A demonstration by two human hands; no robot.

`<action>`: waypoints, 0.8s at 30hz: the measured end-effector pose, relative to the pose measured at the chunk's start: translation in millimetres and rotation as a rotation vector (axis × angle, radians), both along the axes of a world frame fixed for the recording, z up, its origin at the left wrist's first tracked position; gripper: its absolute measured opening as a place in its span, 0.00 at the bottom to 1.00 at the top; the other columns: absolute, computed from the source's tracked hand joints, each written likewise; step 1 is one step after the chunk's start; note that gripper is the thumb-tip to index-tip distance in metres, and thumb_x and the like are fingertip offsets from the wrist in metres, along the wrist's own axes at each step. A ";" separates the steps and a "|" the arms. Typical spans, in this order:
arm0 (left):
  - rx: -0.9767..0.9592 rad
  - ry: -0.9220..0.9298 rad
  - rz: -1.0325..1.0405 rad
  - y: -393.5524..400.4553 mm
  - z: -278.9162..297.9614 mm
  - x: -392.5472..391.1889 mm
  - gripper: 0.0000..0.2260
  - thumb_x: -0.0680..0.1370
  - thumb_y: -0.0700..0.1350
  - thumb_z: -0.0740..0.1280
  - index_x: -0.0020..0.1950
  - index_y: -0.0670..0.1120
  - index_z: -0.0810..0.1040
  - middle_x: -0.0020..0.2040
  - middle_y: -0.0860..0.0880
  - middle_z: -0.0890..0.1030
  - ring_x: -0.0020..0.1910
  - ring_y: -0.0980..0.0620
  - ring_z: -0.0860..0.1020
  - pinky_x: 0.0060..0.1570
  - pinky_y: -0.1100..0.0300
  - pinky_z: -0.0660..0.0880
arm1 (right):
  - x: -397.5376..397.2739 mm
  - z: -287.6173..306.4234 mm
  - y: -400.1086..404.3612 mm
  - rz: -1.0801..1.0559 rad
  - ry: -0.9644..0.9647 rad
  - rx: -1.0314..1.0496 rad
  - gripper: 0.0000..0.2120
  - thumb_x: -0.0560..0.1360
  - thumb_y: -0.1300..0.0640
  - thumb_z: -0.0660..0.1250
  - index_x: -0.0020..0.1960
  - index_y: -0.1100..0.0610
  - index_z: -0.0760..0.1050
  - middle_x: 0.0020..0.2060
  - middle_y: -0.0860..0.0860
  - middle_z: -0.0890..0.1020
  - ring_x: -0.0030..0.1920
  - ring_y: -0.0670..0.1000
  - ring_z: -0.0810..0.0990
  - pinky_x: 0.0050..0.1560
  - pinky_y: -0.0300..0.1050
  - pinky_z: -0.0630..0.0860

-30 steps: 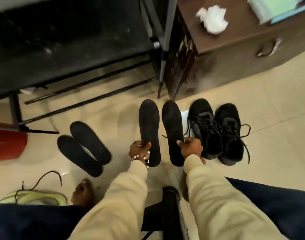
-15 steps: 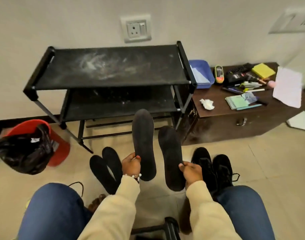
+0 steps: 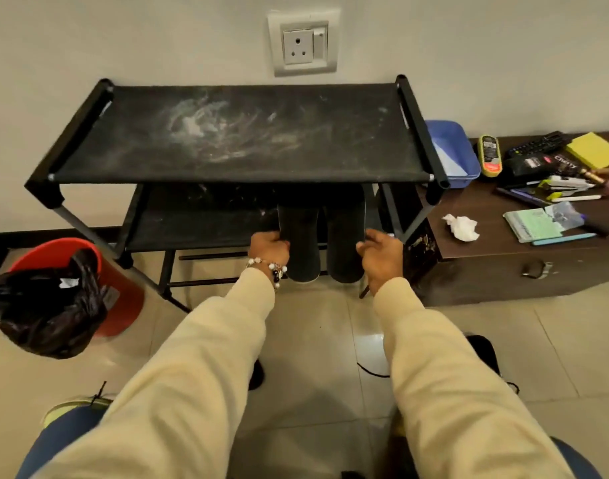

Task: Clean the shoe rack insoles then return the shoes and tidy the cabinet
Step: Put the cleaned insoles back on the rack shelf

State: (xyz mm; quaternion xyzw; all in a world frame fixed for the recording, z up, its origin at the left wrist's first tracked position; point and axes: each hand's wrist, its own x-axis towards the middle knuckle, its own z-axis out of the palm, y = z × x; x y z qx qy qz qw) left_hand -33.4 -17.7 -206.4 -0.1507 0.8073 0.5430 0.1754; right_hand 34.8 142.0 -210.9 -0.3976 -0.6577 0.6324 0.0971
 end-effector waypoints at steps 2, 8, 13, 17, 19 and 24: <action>0.031 0.002 0.000 12.4 -9.6 -18.3 0.14 0.77 0.34 0.65 0.62 0.39 0.79 0.58 0.41 0.81 0.58 0.43 0.79 0.61 0.57 0.73 | -21.9 -9.4 11.6 -0.007 0.001 0.025 0.18 0.75 0.69 0.64 0.64 0.62 0.73 0.52 0.57 0.81 0.55 0.54 0.79 0.63 0.48 0.74; 0.082 0.028 0.086 39.3 -32.0 -51.0 0.15 0.76 0.35 0.68 0.64 0.40 0.77 0.58 0.41 0.80 0.58 0.44 0.79 0.59 0.60 0.74 | -57.7 -23.6 35.3 -0.059 -0.018 0.118 0.15 0.76 0.68 0.64 0.62 0.64 0.75 0.47 0.54 0.81 0.46 0.45 0.77 0.56 0.35 0.73; 0.005 0.052 0.105 45.7 -35.5 -58.0 0.15 0.76 0.38 0.69 0.63 0.41 0.78 0.61 0.43 0.80 0.61 0.46 0.77 0.57 0.66 0.70 | -59.9 -27.8 40.7 -0.024 -0.050 0.260 0.13 0.76 0.66 0.65 0.61 0.61 0.77 0.47 0.51 0.80 0.47 0.42 0.76 0.50 0.29 0.74; -0.085 0.097 0.071 45.0 -31.4 -58.6 0.15 0.76 0.37 0.69 0.63 0.40 0.78 0.63 0.42 0.78 0.63 0.45 0.76 0.58 0.65 0.68 | -60.3 -26.0 42.7 0.022 -0.081 0.352 0.13 0.76 0.64 0.66 0.60 0.59 0.78 0.49 0.53 0.81 0.54 0.50 0.77 0.59 0.41 0.71; -0.115 0.097 0.049 43.5 -29.5 -58.7 0.15 0.76 0.38 0.69 0.63 0.41 0.78 0.64 0.42 0.78 0.64 0.44 0.75 0.59 0.64 0.68 | -58.4 -24.9 43.2 0.038 -0.090 0.358 0.11 0.77 0.63 0.66 0.59 0.60 0.78 0.49 0.53 0.81 0.54 0.51 0.77 0.56 0.39 0.70; -0.141 0.118 0.006 38.7 -20.7 -53.2 0.12 0.77 0.43 0.69 0.59 0.39 0.80 0.60 0.41 0.79 0.61 0.43 0.77 0.57 0.62 0.69 | -49.9 -20.3 42.0 0.089 -0.106 0.431 0.10 0.77 0.61 0.65 0.58 0.62 0.78 0.54 0.59 0.80 0.59 0.57 0.77 0.55 0.41 0.71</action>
